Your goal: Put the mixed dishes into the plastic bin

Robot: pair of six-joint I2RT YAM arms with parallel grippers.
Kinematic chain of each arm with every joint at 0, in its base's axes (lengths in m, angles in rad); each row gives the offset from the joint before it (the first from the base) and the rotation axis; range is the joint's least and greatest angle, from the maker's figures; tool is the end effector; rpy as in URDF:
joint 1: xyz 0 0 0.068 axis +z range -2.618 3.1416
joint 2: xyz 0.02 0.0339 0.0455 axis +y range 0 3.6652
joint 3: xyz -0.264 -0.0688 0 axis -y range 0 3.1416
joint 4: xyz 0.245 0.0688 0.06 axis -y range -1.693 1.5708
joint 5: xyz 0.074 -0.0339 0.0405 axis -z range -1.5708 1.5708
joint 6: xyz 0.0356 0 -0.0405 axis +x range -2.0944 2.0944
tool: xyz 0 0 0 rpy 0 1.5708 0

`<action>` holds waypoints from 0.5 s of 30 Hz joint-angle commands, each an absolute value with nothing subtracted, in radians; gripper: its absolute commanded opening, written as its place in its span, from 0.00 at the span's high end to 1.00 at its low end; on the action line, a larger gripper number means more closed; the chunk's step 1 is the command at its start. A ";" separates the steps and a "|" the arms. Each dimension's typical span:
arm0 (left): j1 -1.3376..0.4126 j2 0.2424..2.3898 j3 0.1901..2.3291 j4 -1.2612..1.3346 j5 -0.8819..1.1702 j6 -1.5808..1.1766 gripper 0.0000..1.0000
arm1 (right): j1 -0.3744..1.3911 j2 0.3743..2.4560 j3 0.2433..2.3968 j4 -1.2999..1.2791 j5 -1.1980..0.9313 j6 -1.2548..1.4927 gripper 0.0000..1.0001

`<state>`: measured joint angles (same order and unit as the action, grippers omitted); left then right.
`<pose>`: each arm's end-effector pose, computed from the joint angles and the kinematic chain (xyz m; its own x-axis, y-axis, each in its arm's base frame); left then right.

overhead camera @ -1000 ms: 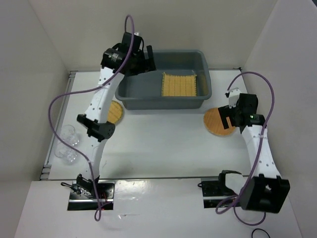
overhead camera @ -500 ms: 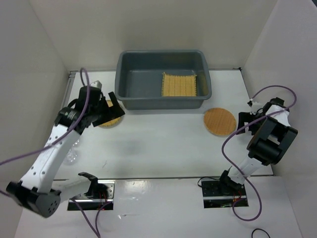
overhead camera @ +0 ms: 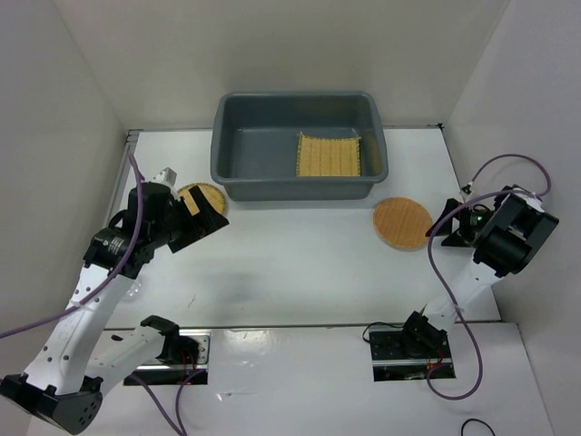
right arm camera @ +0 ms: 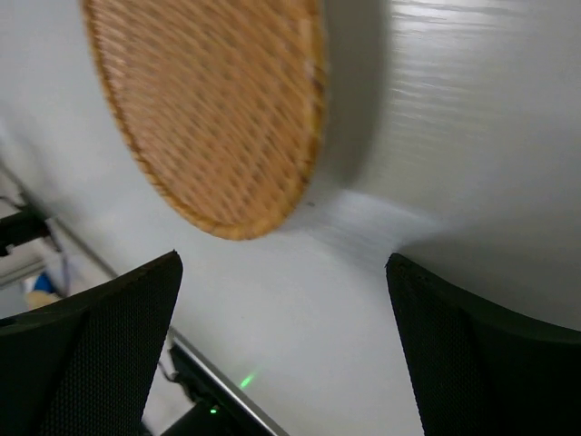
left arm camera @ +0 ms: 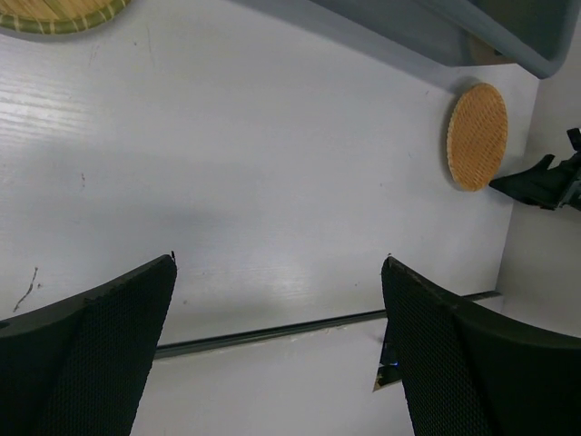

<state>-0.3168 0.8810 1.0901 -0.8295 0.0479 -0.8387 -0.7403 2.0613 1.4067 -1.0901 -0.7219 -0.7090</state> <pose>0.1594 -0.0541 0.3630 -0.6282 -0.5759 -0.5232 -0.1781 0.7610 -0.6238 0.2800 -0.2240 0.1456 -0.9365 0.1937 -0.2924 -0.0251 0.7946 0.6067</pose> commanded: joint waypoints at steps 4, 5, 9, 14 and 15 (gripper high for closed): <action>-0.310 0.830 1.085 -0.825 0.078 -0.907 0.00 | -0.646 2.276 1.378 -1.086 -0.746 -0.796 0.01; -0.310 0.819 1.074 -0.825 0.078 -0.919 0.00 | -0.625 2.290 1.387 -1.074 -0.746 -0.796 0.01; -0.310 0.819 1.074 -0.825 0.078 -0.928 0.00 | -0.592 2.312 1.387 -1.049 -0.755 -0.762 0.06; -0.310 0.819 1.074 -0.825 0.069 -0.928 0.00 | -0.592 2.321 1.396 -1.002 -0.755 -0.684 0.44; -0.310 0.819 1.074 -0.825 0.069 -0.928 0.00 | -0.604 2.321 1.396 -0.987 -0.744 -0.672 0.52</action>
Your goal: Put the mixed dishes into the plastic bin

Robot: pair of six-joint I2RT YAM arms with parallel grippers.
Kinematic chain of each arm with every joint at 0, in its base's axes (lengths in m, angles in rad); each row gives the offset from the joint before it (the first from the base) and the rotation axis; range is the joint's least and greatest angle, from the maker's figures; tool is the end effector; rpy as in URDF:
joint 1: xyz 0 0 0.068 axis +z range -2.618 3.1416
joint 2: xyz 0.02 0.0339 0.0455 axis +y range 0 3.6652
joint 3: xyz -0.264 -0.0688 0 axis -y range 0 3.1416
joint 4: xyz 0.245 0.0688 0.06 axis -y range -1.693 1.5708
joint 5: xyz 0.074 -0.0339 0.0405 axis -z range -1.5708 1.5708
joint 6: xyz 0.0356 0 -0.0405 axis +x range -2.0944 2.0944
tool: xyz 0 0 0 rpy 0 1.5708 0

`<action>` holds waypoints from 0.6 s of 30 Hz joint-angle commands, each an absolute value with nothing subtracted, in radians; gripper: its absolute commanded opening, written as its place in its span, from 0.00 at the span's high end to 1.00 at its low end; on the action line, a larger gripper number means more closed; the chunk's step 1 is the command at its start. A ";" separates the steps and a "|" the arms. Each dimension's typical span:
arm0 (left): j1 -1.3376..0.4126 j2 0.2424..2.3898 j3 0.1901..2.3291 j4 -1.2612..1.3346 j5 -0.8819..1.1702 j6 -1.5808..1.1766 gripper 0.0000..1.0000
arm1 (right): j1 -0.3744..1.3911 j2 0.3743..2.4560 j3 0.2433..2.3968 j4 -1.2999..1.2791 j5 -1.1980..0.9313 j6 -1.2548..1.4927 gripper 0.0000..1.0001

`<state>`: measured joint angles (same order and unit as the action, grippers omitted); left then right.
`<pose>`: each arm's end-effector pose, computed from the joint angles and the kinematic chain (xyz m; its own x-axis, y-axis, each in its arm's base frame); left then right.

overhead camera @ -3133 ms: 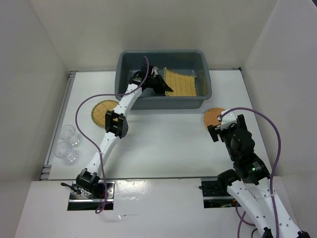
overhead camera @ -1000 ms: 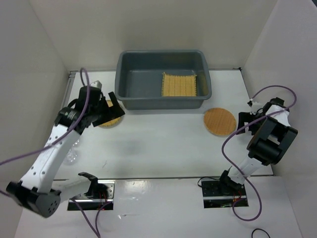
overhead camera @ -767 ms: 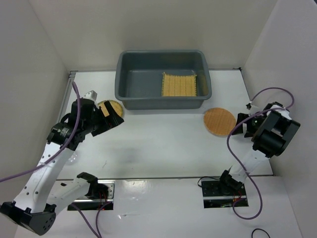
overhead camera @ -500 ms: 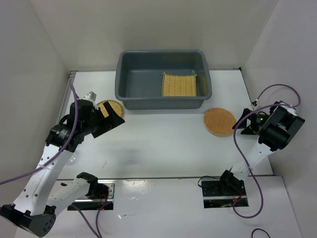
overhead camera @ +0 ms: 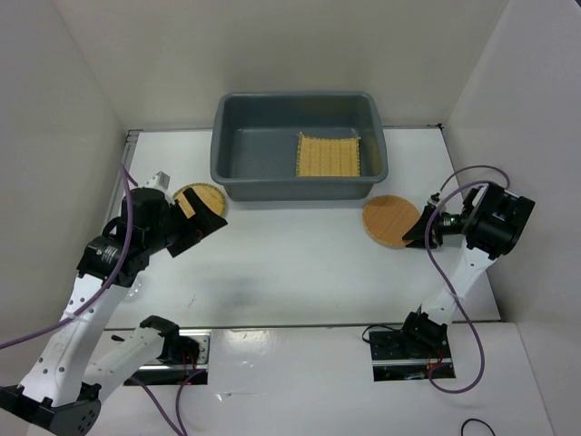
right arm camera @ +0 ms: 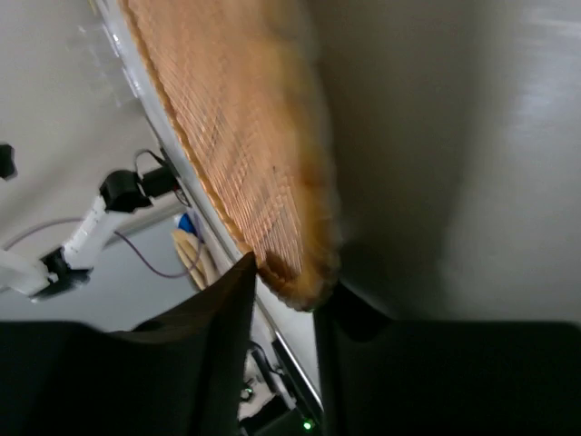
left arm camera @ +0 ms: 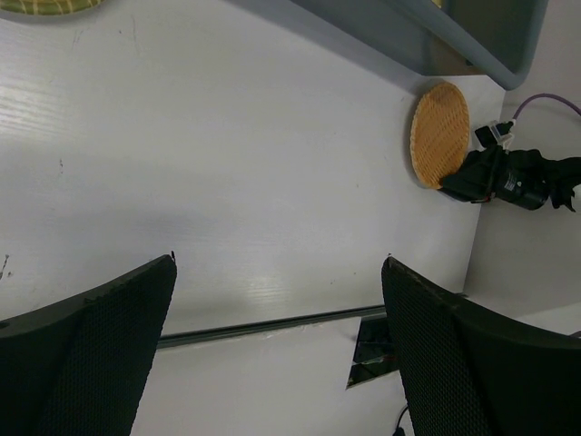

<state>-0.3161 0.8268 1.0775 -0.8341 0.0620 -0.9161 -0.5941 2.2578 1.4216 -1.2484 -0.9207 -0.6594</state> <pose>0.1467 -0.0503 0.3663 -0.6039 -0.6355 -0.4811 -0.1965 0.7037 -0.6828 0.3052 -0.1720 0.0928 -0.9766 0.2122 -0.0363 0.0819 0.5220 0.8490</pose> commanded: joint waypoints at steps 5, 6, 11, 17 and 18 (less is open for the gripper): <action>-0.310 0.819 1.042 -0.805 0.078 -0.928 0.00 | -0.643 2.286 1.407 -0.948 -0.735 -0.580 0.95; -0.310 0.819 1.042 -0.795 0.078 -0.928 0.00 | -0.643 2.273 1.396 -0.937 -0.735 -0.568 0.99; -0.310 0.870 1.042 -0.764 0.097 -0.919 0.00 | -0.652 2.159 1.365 -0.902 -0.706 -0.561 1.00; -0.310 0.891 1.042 -0.746 0.106 -0.908 0.00 | -0.672 1.990 1.402 -1.066 -0.719 -0.663 1.00; -0.310 0.891 1.042 -0.746 0.106 -0.908 0.00 | -0.689 1.973 1.428 -1.098 -0.730 -0.702 1.00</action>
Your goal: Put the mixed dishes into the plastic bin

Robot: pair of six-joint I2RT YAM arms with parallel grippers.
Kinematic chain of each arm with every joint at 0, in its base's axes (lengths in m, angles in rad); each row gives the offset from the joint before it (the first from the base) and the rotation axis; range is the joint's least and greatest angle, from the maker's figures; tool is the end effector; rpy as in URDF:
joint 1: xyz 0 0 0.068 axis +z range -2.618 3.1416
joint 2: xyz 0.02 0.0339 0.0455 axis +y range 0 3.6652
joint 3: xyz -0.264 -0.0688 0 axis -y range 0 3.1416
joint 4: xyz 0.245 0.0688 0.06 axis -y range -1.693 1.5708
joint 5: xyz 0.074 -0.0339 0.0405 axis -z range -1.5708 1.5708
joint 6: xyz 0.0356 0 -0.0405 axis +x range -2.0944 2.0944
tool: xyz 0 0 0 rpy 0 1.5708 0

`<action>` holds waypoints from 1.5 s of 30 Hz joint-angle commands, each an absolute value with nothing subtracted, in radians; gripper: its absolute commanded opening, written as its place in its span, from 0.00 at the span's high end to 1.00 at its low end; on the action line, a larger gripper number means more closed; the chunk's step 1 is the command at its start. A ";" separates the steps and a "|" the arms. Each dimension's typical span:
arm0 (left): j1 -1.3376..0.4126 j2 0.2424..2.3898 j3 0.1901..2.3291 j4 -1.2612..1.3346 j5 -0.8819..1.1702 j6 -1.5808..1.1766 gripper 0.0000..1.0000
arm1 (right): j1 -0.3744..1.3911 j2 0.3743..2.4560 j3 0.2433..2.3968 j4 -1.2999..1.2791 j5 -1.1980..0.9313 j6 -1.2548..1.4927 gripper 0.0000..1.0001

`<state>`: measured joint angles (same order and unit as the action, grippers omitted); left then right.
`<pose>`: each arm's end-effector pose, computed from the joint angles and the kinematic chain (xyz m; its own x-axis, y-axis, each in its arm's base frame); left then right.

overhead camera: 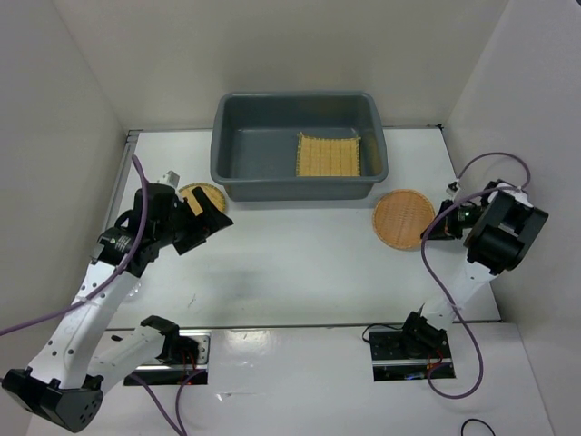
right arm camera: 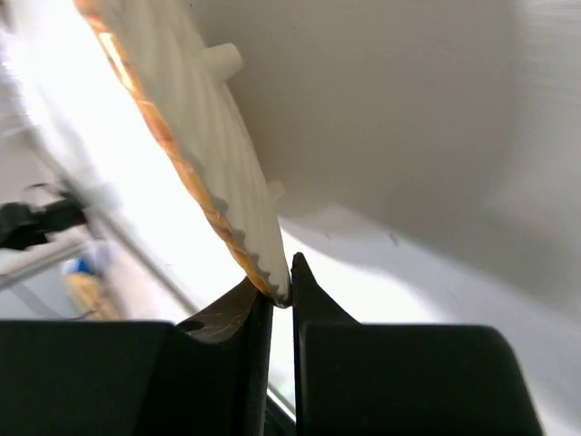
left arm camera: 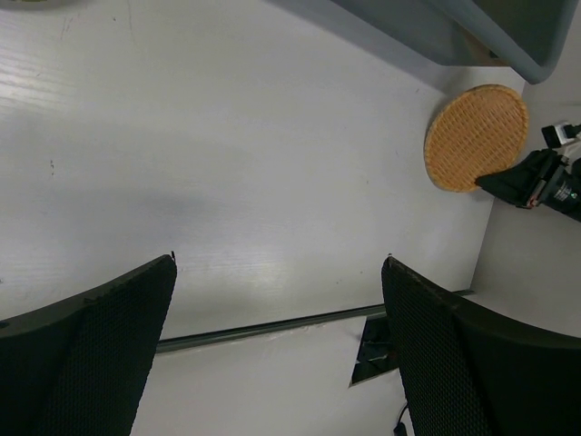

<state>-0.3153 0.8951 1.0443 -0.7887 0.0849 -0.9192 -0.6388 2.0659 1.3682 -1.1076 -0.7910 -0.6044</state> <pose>0.1665 -0.0575 0.3499 -0.6412 -0.6242 -0.4464 -0.2245 0.7088 -0.6687 0.2950 -0.1876 0.1381 -0.9561 0.2124 -0.2018 0.0104 0.7130 0.7011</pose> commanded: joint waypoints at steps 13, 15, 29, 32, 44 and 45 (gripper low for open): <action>-0.301 0.902 1.022 -0.707 0.087 -0.881 0.00 | -0.778 1.648 1.563 -1.298 -0.862 -0.940 1.00; -0.301 0.911 1.022 -0.707 0.087 -0.870 0.00 | -0.778 1.638 1.646 -1.298 -0.929 -0.907 1.00; -0.273 0.900 1.003 -0.689 0.087 -0.861 0.00 | -0.174 1.914 2.354 -1.112 -0.847 -0.390 1.00; -0.273 0.891 1.003 -0.699 0.087 -0.861 0.00 | -0.054 2.029 2.436 -1.069 -0.741 -0.364 1.00; -0.264 0.818 0.965 -0.744 0.077 -0.905 0.00 | 0.084 2.384 2.517 -1.035 -0.449 -0.367 1.00; -0.255 0.818 0.954 -0.744 0.077 -0.905 0.00 | 0.097 2.402 2.517 -1.035 -0.440 -0.376 1.00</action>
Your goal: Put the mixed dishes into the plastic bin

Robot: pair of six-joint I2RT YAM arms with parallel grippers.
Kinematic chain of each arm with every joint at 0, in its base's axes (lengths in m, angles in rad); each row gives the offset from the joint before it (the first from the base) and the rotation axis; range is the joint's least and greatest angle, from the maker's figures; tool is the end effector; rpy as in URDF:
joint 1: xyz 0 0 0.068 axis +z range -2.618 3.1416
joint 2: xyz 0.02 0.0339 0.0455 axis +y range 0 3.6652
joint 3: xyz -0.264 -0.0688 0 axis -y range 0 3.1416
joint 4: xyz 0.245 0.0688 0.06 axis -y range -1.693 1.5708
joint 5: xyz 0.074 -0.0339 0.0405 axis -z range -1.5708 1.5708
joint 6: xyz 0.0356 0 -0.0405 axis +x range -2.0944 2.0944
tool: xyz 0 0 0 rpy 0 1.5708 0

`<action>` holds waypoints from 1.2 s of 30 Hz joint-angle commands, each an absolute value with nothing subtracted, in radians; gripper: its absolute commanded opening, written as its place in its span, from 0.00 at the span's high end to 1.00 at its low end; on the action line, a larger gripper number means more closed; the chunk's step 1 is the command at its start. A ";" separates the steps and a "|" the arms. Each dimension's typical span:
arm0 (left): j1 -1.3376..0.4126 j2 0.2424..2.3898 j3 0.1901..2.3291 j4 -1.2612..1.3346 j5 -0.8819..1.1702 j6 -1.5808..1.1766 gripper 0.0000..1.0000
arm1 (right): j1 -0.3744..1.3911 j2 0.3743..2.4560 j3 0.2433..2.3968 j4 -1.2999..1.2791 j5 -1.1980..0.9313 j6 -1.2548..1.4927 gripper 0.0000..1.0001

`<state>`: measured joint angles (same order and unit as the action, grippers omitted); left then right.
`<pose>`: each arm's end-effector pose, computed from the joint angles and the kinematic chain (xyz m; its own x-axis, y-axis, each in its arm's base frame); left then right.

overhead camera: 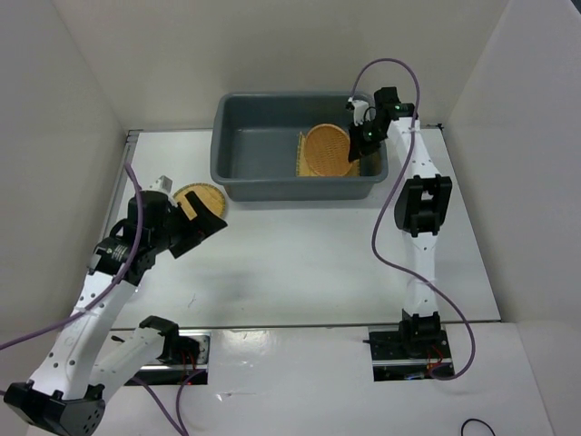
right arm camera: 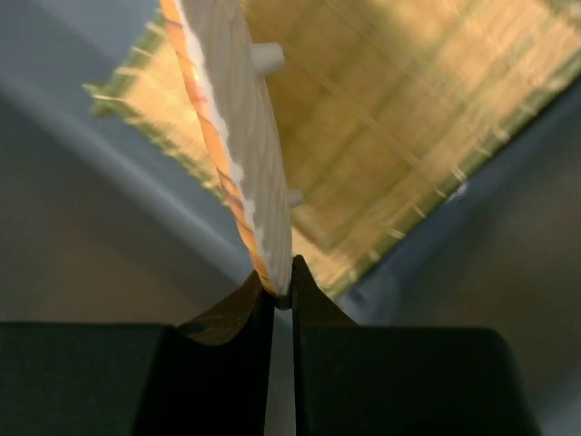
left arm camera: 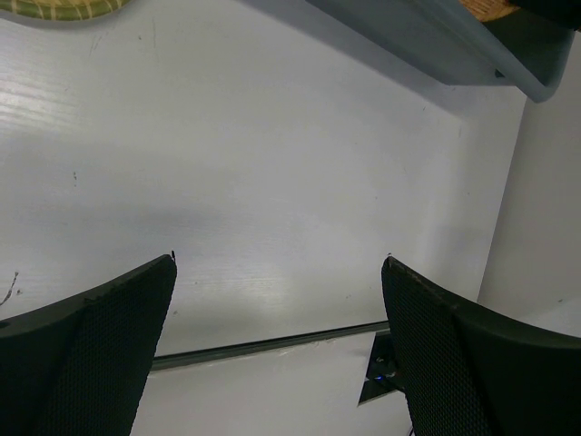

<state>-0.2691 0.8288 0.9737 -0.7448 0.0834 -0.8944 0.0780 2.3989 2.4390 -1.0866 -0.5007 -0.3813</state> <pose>0.1590 -0.0469 0.3410 -0.5990 -0.6409 -0.4800 -0.2171 0.7070 -0.6731 0.5067 0.0567 0.2707 -0.6865 -0.3811 -0.6193 -0.6070 0.7693 0.1994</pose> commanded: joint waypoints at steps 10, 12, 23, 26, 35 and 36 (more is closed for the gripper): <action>-0.233 0.882 0.974 -0.735 0.087 -0.885 0.00 | 0.147 2.519 2.531 -1.013 -0.296 -0.345 1.00; -0.222 0.893 0.974 -0.735 0.087 -0.885 0.00 | 0.156 2.546 2.519 -1.012 -0.256 -0.345 1.00; -0.195 0.871 0.983 -0.764 0.087 -0.876 0.00 | 0.156 2.603 2.519 -1.003 -0.146 -0.327 0.77; -0.186 0.862 0.983 -0.773 0.087 -0.885 0.00 | 0.156 2.603 2.519 -0.985 -0.118 -0.316 0.68; -0.186 0.853 0.983 -0.792 0.087 -0.885 0.00 | 0.156 2.614 2.528 -0.985 -0.118 -0.316 0.61; -0.186 0.853 0.983 -0.792 0.087 -0.885 0.00 | 0.156 2.614 2.528 -0.985 -0.118 -0.316 0.58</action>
